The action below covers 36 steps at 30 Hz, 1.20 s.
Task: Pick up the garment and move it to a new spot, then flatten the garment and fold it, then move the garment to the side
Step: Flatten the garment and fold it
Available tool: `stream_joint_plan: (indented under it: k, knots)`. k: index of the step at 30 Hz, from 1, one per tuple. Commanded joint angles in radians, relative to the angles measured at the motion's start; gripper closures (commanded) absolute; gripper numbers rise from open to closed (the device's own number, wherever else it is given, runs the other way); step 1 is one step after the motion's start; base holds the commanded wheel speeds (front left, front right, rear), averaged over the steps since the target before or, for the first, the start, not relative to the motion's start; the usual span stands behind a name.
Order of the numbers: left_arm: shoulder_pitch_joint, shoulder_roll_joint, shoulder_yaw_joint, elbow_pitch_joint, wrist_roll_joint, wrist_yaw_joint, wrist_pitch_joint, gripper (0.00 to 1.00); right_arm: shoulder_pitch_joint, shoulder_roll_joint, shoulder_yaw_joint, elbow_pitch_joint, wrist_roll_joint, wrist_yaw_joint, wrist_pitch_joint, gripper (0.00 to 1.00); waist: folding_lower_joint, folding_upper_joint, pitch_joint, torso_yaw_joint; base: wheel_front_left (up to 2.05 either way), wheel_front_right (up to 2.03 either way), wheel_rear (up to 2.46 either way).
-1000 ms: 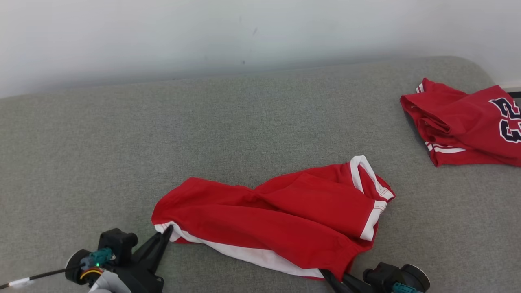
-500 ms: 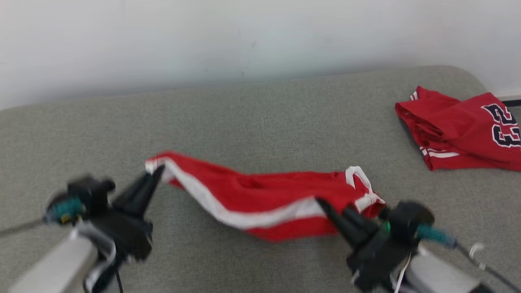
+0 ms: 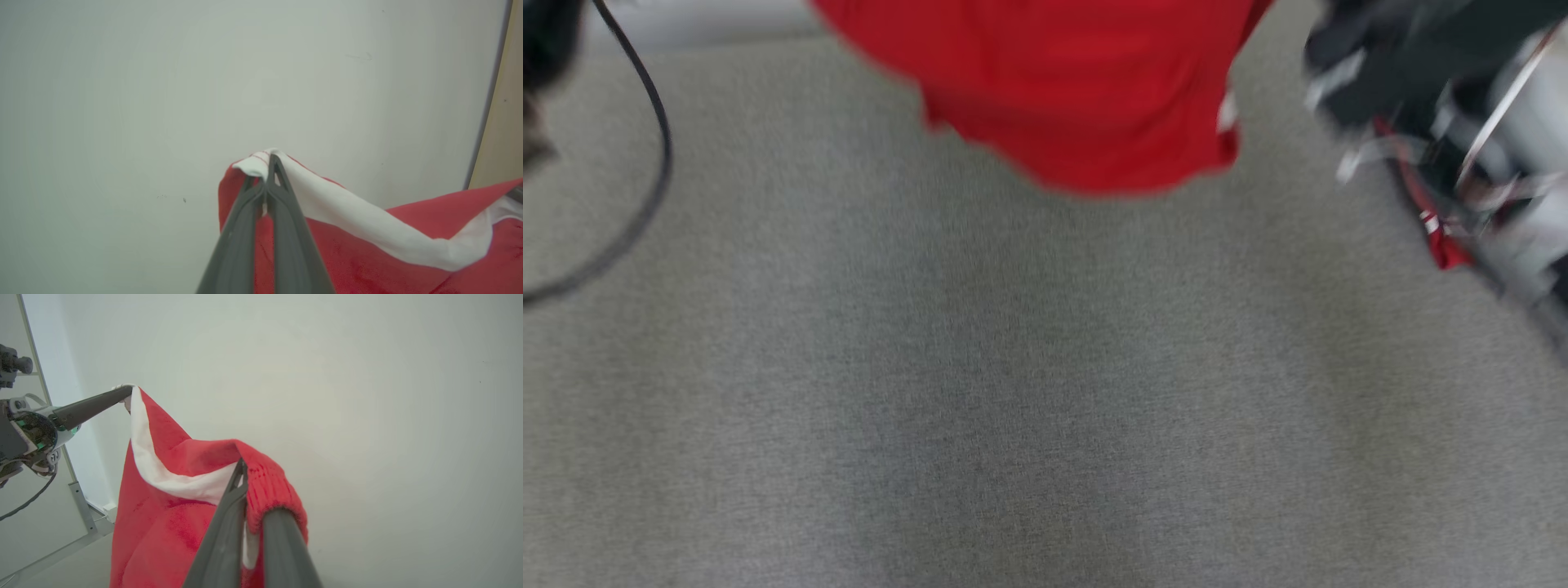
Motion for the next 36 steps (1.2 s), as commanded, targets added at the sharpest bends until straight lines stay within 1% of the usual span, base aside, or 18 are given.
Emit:
stream_joint_plan:
  k: [1,5,6,8,11,13,14,16,21,24,27,32,36]
  knots:
    - [-0.053,-0.007,-0.005,0.022,0.011,0.002,0.004,1.0,-0.055,0.016,-0.012,0.025,0.037,-0.003,0.012,1.0,-0.0002,-0.0002,0.174,0.004,0.0,0.0,0.0]
    - [-0.25,-0.023,-0.014,0.109,0.022,0.002,0.009,1.0,-0.269,0.037,-0.023,0.126,0.098,-0.003,0.078,1.0,-0.0002,-0.0002,0.249,0.009,0.0,0.0,0.0]
    - [-0.29,-0.03,-0.019,0.13,0.018,0.002,0.013,1.0,-0.317,0.04,-0.021,0.151,0.102,-0.003,0.087,1.0,-0.0002,-0.0002,0.264,0.009,0.0,0.0,0.0]
    - [-0.36,-0.044,-0.032,0.165,0.015,0.002,0.005,1.0,-0.389,0.061,-0.042,0.206,0.152,-0.003,0.107,1.0,-0.0002,-0.0002,0.29,0.016,0.0,0.0,0.0]
    - [-0.437,-0.055,-0.07,0.205,0.016,0.002,0.001,1.0,-0.505,0.053,-0.006,0.259,0.113,-0.003,0.12,1.0,-0.0002,-0.0002,0.317,0.028,0.0,0.0,0.0]
    - [-0.485,-0.052,-0.089,0.235,0.012,0.003,-0.008,1.0,-0.553,0.057,0.008,0.303,0.108,-0.003,0.121,1.0,-0.0002,-0.0002,0.328,0.034,0.0,0.0,0.0]
    - [-0.5,-0.057,-0.1,0.25,0.003,0.002,-0.007,1.0,-0.579,0.058,0.023,0.321,0.095,-0.003,0.121,1.0,-0.0002,-0.0002,0.331,0.037,0.0,0.0,0.0]
    - [-0.531,-0.063,-0.119,0.273,-0.006,0.002,-0.017,1.0,-0.621,0.067,0.033,0.359,0.104,-0.003,0.117,1.0,-0.0002,-0.0002,0.341,0.043,0.0,0.0,0.0]
    - [-0.571,-0.068,-0.175,0.301,-0.042,0.002,-0.024,1.0,-0.686,0.083,0.1,0.417,0.084,-0.003,0.108,1.0,-0.0002,-0.0002,0.362,0.05,0.0,0.0,0.0]
    - [-0.593,-0.063,-0.204,0.314,-0.064,0.002,-0.036,1.0,-0.715,0.091,0.127,0.436,0.101,-0.003,0.098,1.0,-0.0002,-0.0002,0.374,0.051,0.0,0.0,0.0]
    - [-0.588,-0.059,-0.233,0.319,-0.067,0.002,-0.038,1.0,-0.722,0.093,0.157,0.449,0.097,-0.003,0.094,1.0,-0.0002,-0.0002,0.377,0.051,0.0,0.0,0.0]
    - [-0.581,-0.044,-0.288,0.329,-0.097,0.002,-0.059,1.0,-0.733,0.09,0.206,0.469,0.123,-0.003,0.075,1.0,-0.0002,-0.0002,0.384,0.058,0.0,0.0,0.0]
    - [-0.564,-0.041,-0.302,0.34,-0.137,0.002,-0.098,1.0,-0.722,0.078,0.241,0.48,0.145,-0.003,0.058,1.0,-0.0002,-0.0002,0.385,0.062,0.0,0.0,0.0]
